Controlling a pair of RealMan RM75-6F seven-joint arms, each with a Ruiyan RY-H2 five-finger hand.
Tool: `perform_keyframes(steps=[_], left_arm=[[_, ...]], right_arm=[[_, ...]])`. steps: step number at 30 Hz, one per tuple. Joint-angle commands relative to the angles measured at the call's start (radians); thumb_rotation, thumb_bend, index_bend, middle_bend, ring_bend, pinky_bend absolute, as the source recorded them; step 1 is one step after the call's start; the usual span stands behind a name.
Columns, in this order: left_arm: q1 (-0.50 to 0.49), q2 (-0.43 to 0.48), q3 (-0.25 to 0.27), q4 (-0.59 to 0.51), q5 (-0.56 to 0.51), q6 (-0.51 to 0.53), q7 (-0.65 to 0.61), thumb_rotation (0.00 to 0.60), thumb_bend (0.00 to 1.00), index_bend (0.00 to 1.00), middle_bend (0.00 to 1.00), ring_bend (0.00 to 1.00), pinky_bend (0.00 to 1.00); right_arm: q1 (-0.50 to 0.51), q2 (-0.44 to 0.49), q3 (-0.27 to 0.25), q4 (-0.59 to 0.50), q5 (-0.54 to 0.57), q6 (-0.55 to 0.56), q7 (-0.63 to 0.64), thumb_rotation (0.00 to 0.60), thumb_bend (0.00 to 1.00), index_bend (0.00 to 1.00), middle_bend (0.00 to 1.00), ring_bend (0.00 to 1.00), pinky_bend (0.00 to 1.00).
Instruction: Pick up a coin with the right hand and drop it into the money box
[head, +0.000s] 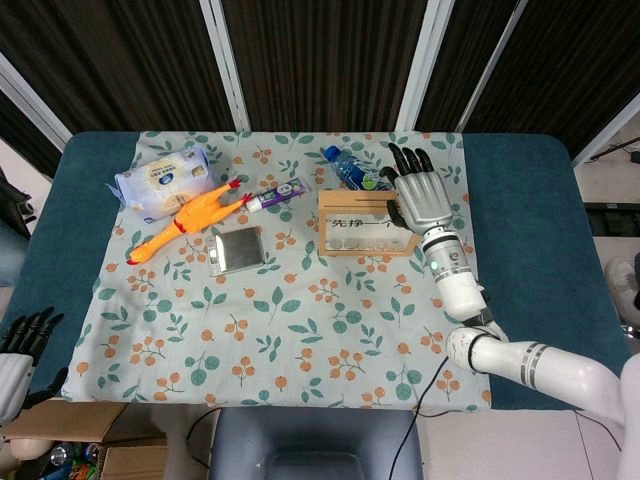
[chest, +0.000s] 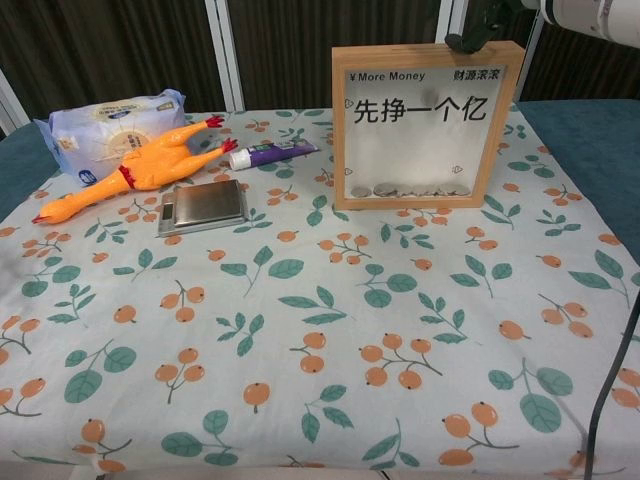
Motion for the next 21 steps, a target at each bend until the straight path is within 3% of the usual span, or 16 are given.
perform_keyframes(steps=[1, 4, 7, 12, 15, 17, 21], left_arm=[[0.000, 0.002, -0.002, -0.001, 0.001, 0.004, -0.002, 0.600, 0.36, 0.00, 0.00, 0.00, 0.00], [0.002, 0.005, -0.003, -0.004, 0.002, 0.010, -0.002, 0.600, 0.36, 0.00, 0.00, 0.00, 0.00], [0.003, 0.007, -0.003, -0.006, 0.003, 0.015, -0.001, 0.600, 0.36, 0.00, 0.00, 0.00, 0.00], [0.004, 0.012, -0.010, -0.022, 0.005, 0.030, 0.017, 0.600, 0.36, 0.00, 0.00, 0.00, 0.00], [0.007, 0.016, -0.021, -0.036, -0.002, 0.043, 0.049, 0.600, 0.36, 0.00, 0.00, 0.00, 0.00], [0.010, 0.021, -0.026, -0.046, -0.007, 0.051, 0.063, 0.600, 0.36, 0.00, 0.00, 0.00, 0.00], [0.017, 0.028, -0.025, -0.054, -0.009, 0.057, 0.068, 0.600, 0.36, 0.00, 0.00, 0.00, 0.00]], right_arm=[[-0.034, 0.023, 0.005, -0.042, -0.060, 0.058, 0.062, 0.600, 0.52, 0.00, 0.00, 0.00, 0.00], [-0.109, 0.079, -0.018, -0.132, -0.157, 0.144, 0.127, 0.600, 0.50, 0.00, 0.00, 0.00, 0.00], [-0.227, 0.164, -0.082, -0.261, -0.268, 0.262, 0.171, 0.600, 0.50, 0.00, 0.00, 0.00, 0.00], [-0.471, 0.338, -0.280, -0.436, -0.392, 0.414, 0.186, 0.600, 0.43, 0.00, 0.00, 0.00, 0.00], [-0.607, 0.335, -0.377, -0.410, -0.478, 0.519, 0.253, 0.600, 0.42, 0.00, 0.00, 0.00, 0.00], [-0.689, 0.289, -0.427, -0.338, -0.526, 0.584, 0.297, 0.600, 0.41, 0.00, 0.00, 0.00, 0.00], [-0.804, 0.185, -0.460, -0.204, -0.557, 0.668, 0.383, 0.600, 0.40, 0.00, 0.00, 0.00, 0.00]])
